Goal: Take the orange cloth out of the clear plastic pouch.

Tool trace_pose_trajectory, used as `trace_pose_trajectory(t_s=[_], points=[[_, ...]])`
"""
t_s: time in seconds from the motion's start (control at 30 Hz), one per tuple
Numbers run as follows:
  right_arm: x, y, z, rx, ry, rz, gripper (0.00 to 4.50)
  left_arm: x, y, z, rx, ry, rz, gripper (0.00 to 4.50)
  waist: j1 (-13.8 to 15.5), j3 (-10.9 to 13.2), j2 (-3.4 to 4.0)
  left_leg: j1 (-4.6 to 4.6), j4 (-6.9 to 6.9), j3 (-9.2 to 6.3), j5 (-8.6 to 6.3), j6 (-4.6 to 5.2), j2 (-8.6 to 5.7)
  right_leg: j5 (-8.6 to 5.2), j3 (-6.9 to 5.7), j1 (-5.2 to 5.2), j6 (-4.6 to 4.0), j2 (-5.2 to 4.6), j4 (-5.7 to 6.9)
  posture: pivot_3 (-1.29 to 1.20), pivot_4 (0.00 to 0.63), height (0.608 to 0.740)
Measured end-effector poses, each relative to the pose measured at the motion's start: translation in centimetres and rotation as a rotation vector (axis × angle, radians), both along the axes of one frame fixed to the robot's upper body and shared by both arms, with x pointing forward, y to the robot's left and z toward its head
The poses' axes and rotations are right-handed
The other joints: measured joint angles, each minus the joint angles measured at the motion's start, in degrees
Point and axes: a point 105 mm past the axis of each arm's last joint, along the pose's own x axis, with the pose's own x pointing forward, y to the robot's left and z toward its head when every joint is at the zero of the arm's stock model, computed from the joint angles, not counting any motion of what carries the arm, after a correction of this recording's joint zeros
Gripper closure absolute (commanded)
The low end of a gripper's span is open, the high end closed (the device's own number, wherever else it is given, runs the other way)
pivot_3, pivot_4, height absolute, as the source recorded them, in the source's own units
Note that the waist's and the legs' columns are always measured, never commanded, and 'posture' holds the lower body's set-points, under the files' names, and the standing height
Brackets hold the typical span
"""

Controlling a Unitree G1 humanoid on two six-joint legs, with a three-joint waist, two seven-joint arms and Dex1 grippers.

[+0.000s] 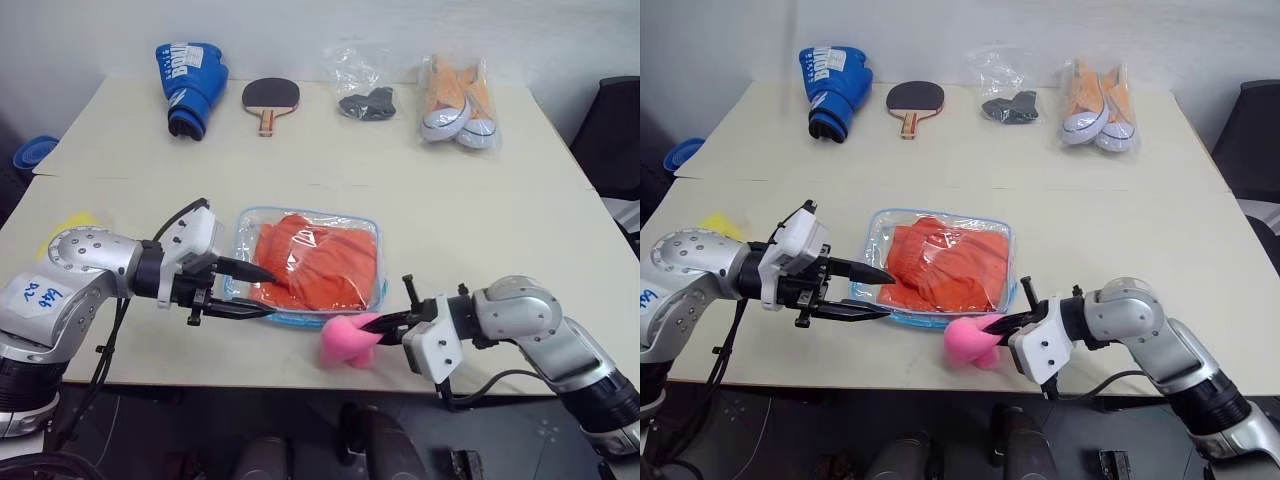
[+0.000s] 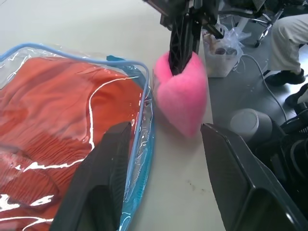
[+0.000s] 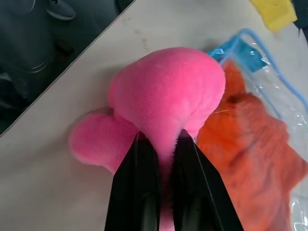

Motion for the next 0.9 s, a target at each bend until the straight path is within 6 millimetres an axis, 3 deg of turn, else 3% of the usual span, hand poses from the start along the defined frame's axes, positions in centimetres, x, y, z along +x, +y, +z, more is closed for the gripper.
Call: trace_pose_trajectory(t_s=[0.33,0.57,0.9], points=[[0.2,0.7,0.3,0.023,0.000,-0.010,0.02,0.2,-2.8,-1.5,-0.010,0.089,-0.086,2.05,0.08,0.00,0.00,0.01,0.06,0.00,0.03,-0.02,-0.01,0.00,0.02,0.02,-0.04,0.00,0.14,0.00,0.150,0.740],[0.2,0.8,1.2,0.045,-0.047,-0.055,0.02,1.0,-6.7,-5.1,0.079,0.222,-0.168,2.05,0.43,0.00,0.00,-0.03,0.05,0.01,0.04,-0.01,-0.05,0.00,0.03,0.01,-0.02,0.00,0.12,0.00,0.150,0.740],[-0.5,0.2,0.9,0.045,-0.054,-0.129,0.02,2.6,-7.6,-6.2,0.122,0.143,-0.162,2.05,0.71,0.01,-0.01,-0.04,0.06,-0.05,0.07,0.03,-0.07,0.01,0.00,0.03,-0.01,-0.06,0.11,0.00,0.150,0.740]])
